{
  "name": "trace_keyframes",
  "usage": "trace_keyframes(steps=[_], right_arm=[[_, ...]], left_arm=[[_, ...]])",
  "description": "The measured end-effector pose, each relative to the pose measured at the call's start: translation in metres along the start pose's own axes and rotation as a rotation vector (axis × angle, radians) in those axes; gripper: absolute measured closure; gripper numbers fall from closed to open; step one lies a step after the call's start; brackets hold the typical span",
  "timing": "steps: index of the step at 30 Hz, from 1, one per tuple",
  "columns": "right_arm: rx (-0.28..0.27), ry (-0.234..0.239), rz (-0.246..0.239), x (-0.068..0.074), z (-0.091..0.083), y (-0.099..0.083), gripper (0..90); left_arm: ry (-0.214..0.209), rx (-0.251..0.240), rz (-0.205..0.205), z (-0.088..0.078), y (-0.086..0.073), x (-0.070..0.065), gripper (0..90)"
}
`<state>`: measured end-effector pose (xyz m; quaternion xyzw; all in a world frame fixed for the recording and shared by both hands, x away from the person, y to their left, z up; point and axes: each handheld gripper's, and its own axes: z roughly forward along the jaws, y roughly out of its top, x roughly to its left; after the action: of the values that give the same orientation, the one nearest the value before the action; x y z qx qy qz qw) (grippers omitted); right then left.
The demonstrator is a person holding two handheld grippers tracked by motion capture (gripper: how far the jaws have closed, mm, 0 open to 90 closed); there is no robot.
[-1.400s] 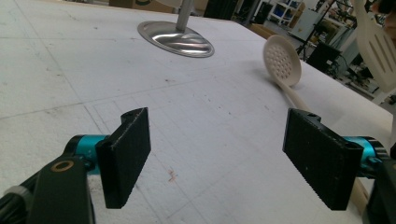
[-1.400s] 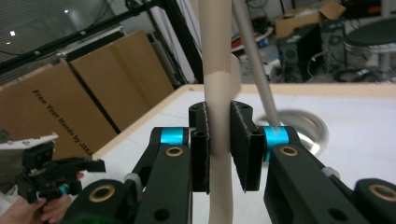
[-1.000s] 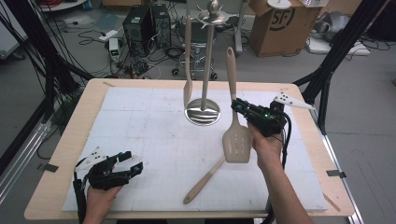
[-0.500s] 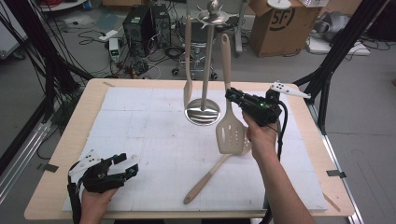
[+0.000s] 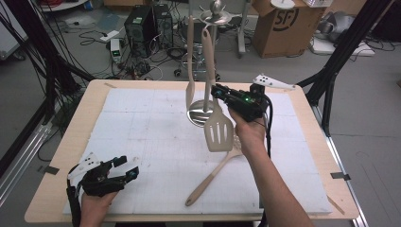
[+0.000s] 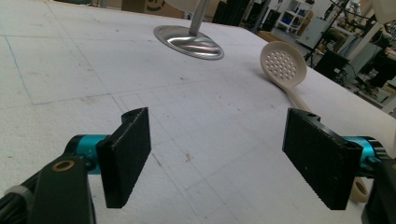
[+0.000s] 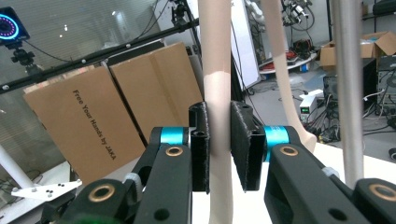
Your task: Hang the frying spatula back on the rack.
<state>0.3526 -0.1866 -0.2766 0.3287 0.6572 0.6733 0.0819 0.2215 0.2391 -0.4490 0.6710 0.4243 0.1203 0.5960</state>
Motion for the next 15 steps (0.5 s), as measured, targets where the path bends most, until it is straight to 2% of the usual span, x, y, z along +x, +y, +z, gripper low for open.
trace_keyframes(steps=[5, 9, 15], right_arm=[[0.012, -0.036, 0.014, -0.001, 0.010, 0.002, 78.6], [0.011, -0.050, 0.005, -0.002, 0.013, 0.003, 78.6], [-0.014, -0.037, -0.009, 0.000, 0.014, 0.003, 78.6]], left_arm=[[0.000, -0.006, -0.001, -0.002, 0.000, 0.000, 24.3], [0.002, -0.011, -0.003, -0.004, 0.000, 0.001, 24.3], [0.004, -0.012, -0.004, -0.005, 0.000, 0.002, 24.3]])
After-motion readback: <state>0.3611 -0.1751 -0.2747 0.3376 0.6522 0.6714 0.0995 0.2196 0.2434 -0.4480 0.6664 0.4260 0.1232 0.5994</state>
